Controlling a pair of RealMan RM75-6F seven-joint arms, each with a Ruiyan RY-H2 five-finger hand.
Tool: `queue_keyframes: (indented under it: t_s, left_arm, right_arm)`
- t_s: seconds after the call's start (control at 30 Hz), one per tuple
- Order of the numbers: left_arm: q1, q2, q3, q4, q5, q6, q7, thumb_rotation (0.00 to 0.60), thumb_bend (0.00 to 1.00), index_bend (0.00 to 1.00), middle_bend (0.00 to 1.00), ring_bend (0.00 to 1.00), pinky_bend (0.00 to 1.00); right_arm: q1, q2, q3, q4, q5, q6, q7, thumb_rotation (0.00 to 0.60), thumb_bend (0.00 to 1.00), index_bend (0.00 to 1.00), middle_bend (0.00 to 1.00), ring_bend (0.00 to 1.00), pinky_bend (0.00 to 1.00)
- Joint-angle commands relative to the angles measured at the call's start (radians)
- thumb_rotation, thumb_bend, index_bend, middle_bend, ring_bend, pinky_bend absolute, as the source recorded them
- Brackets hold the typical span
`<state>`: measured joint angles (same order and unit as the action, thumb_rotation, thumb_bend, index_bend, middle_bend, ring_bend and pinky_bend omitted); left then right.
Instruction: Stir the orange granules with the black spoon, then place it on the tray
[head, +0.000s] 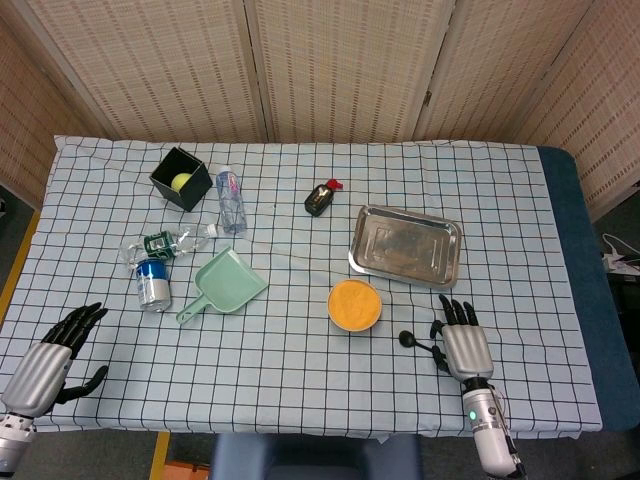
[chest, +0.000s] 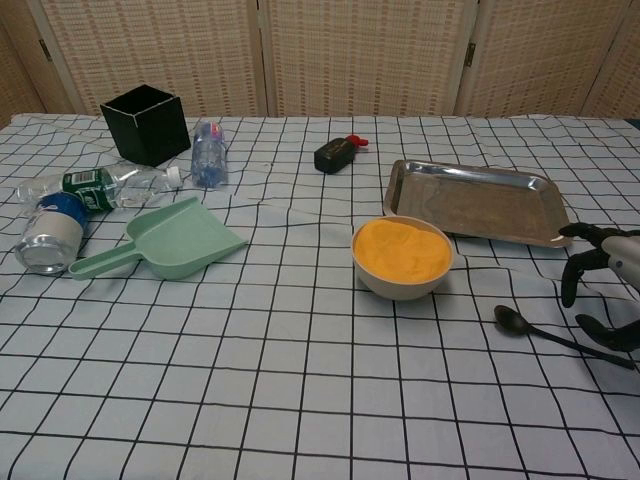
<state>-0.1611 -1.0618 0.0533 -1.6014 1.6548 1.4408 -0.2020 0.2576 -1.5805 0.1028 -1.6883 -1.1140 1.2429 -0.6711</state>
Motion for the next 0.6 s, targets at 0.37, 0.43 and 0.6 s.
queue_keyframes:
  t_s: [0.37, 0.43, 0.6]
  left_arm:
    - [-0.005, 0.0, 0.002, 0.002, 0.003, -0.006, -0.006, 0.6, 0.37, 0.0, 0.0, 0.0, 0.17]
    - [-0.005, 0.001, 0.002, 0.002, 0.004, -0.005, -0.008, 0.6, 0.37, 0.0, 0.0, 0.0, 0.17]
    - [-0.004, 0.004, 0.002, 0.001, 0.004, -0.002, -0.014, 0.6, 0.37, 0.0, 0.0, 0.0, 0.17]
  right_arm:
    - [0.017, -0.033, -0.02, 0.043, 0.033, 0.003, -0.009, 0.6, 0.38, 0.44, 0.0, 0.0, 0.0]
    - [0.02, -0.04, -0.022, 0.049, 0.034, 0.002, -0.008, 0.6, 0.38, 0.44, 0.0, 0.0, 0.0]
    - [0.026, -0.06, -0.025, 0.066, 0.035, 0.01, -0.009, 0.6, 0.37, 0.44, 0.0, 0.0, 0.0]
